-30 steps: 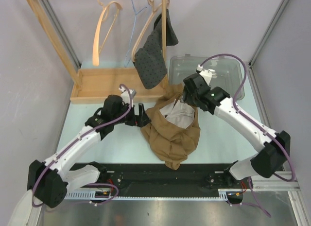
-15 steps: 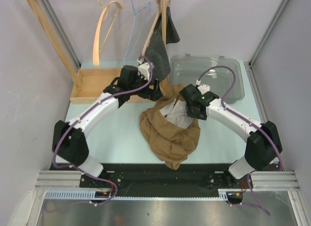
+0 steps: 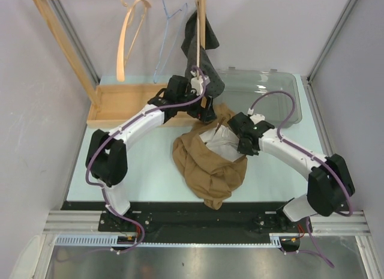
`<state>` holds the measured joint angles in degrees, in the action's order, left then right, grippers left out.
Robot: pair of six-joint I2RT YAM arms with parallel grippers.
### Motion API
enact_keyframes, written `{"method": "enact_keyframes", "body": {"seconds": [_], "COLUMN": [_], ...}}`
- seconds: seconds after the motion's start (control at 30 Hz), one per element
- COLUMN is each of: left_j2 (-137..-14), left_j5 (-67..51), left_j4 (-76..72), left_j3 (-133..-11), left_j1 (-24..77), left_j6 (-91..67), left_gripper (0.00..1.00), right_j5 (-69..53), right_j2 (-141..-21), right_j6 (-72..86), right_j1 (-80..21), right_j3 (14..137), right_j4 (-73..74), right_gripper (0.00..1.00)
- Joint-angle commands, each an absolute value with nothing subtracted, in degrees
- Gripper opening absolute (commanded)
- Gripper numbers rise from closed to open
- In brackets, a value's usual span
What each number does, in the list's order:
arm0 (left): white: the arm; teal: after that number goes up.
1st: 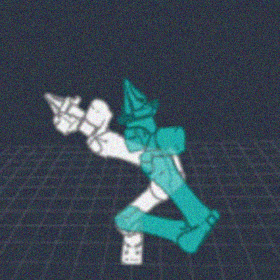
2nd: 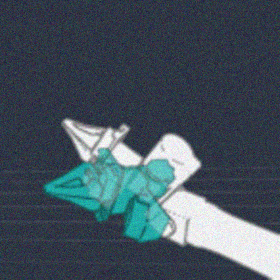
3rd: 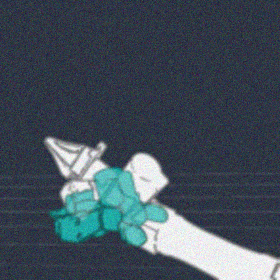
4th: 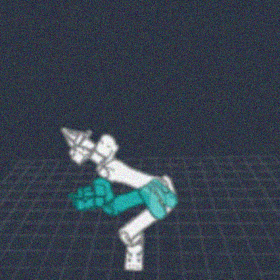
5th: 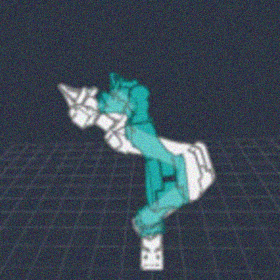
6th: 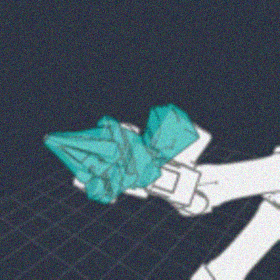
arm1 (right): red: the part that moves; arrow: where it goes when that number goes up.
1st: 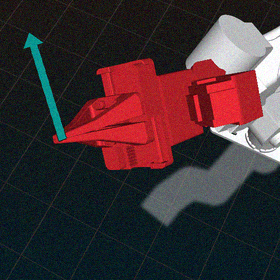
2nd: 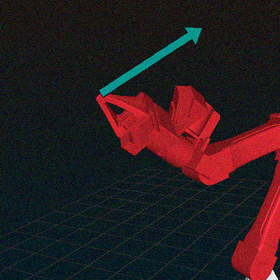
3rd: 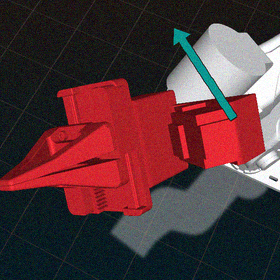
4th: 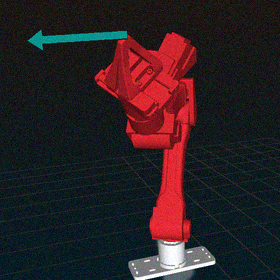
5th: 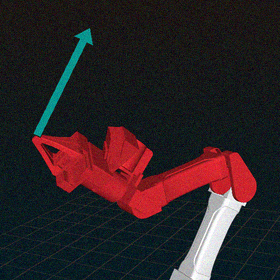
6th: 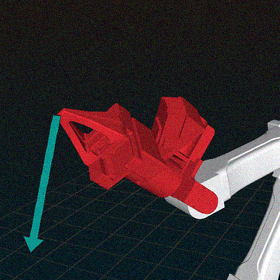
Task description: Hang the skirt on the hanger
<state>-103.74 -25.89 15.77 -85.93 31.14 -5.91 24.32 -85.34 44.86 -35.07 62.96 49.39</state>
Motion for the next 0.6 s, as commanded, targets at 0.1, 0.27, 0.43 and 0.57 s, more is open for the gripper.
{"method": "enact_keyframes", "body": {"seconds": [0.1,0.27,0.43,0.57], "left_j2": [-104.4,-102.0,-97.3,-97.2], "left_j5": [-24.4,-21.1,-18.5,-11.9], "left_j4": [14.3,10.2,1.7,0.3], "left_j3": [-81.9,-73.6,-65.0,-63.7], "left_j1": [34.6,36.3,37.1,37.6], "left_j6": [-1.8,-1.2,-4.0,-5.5], "left_gripper": [0.95,0.94,0.93,0.86], "right_j5": [23.9,23.9,24.4,25.4], "right_j2": [-78.3,-76.9,-77.2,-77.2], "right_j6": [43.1,40.8,39.9,41.0], "right_j1": [-35.4,-38.0,-41.0,-43.5], "right_j3": [59.9,59.2,59.0,59.0], "right_j4": [47.0,45.7,45.7,46.0], "right_gripper": [0.0,0.0,0.0,0.0]}}
